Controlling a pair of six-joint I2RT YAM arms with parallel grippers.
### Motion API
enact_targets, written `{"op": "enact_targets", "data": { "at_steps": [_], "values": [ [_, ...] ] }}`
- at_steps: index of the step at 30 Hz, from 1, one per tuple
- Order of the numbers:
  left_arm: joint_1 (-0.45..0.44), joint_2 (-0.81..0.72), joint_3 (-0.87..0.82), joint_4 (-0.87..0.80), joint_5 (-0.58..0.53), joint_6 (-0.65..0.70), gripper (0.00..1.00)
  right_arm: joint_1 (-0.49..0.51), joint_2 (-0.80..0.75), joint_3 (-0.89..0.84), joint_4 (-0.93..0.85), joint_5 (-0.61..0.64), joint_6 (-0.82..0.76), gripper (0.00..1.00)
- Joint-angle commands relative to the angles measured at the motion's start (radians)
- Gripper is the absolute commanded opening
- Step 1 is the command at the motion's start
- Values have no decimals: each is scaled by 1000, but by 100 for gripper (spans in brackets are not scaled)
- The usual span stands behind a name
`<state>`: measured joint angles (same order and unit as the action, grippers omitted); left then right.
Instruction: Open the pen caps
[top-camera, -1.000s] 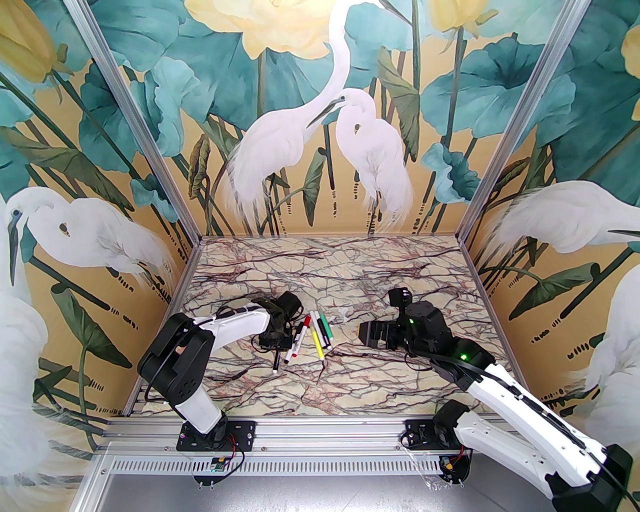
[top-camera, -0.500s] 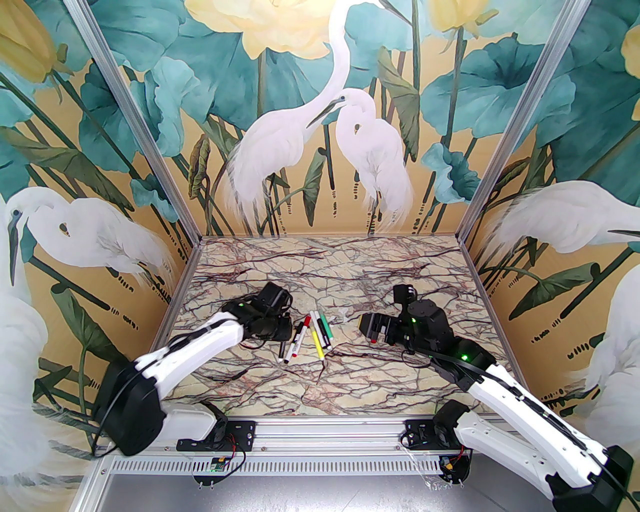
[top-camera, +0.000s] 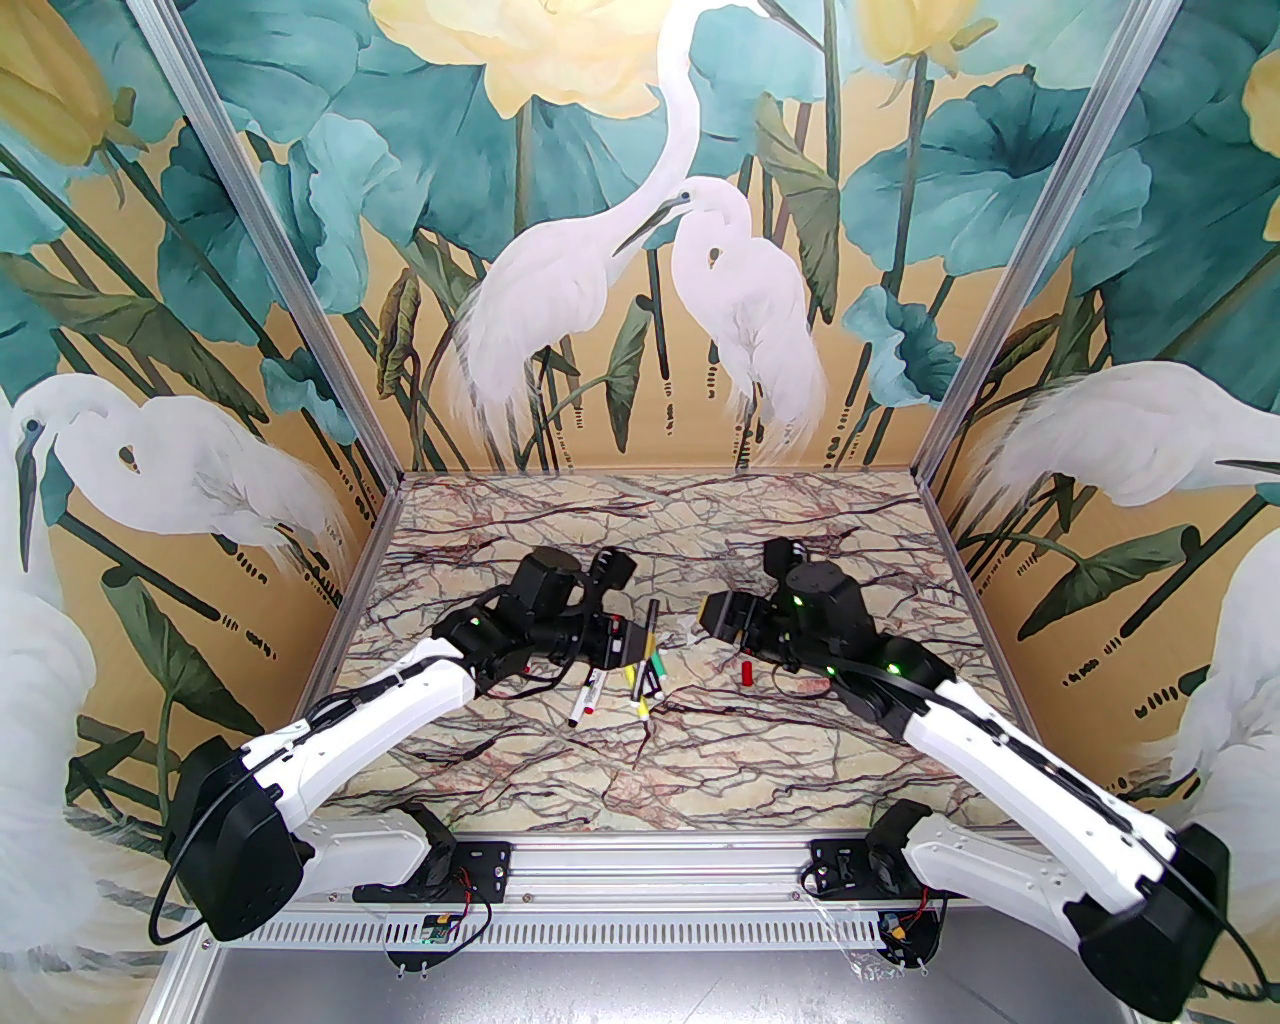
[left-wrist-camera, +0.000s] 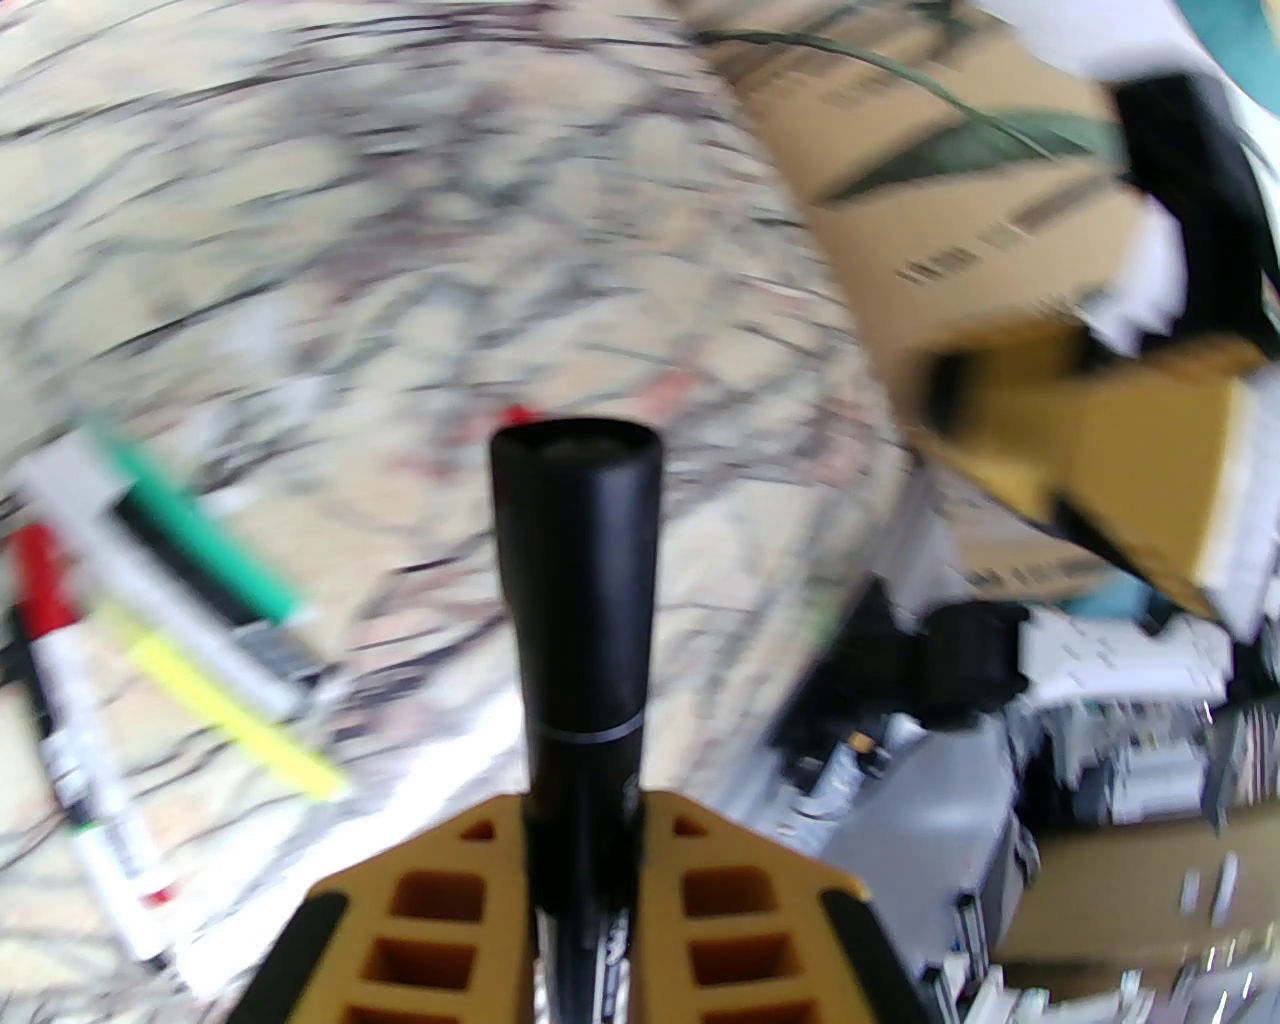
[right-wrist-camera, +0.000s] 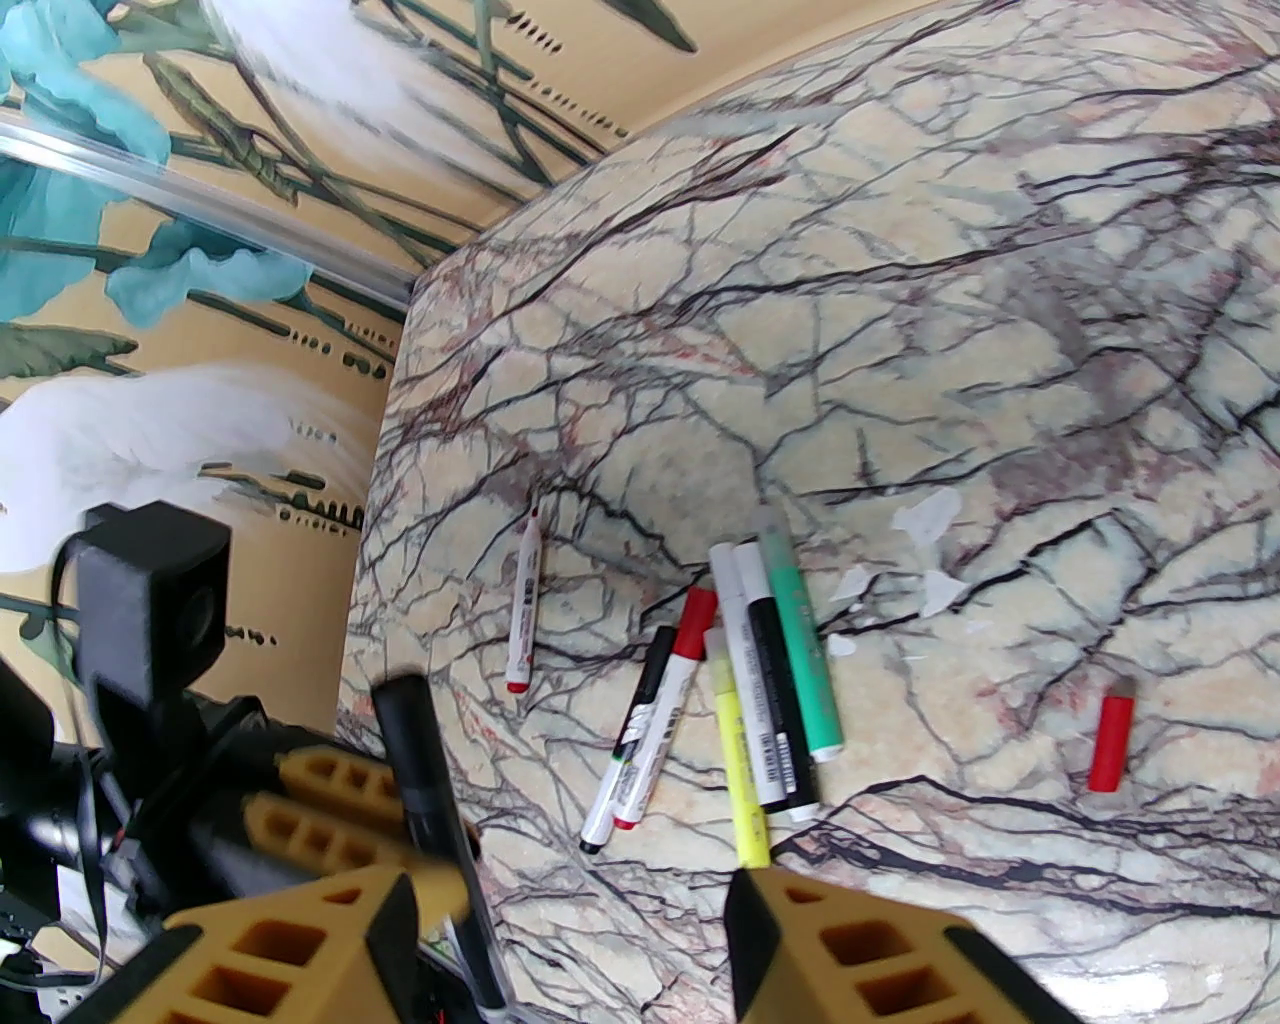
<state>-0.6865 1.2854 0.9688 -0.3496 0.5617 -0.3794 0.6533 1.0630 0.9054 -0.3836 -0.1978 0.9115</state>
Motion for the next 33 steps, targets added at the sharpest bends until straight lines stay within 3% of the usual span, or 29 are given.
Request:
{"op": "enact_targets", "data": {
  "at_steps": [1,11,24,33],
  "values": [
    [-27,31,-5,106,107,-23,16,16,32,49,17,-41,-44,58],
    [-61,57,12,141,145,-22,15,30,61,49,31,-50,-50,54],
    [-73,80,18,156,177,-18,16,34,80,42,49,-55,-44,37],
    [-73,78,22,166,175,-24,16,34,87,27,70,-73,-28,34]
  ]
}}
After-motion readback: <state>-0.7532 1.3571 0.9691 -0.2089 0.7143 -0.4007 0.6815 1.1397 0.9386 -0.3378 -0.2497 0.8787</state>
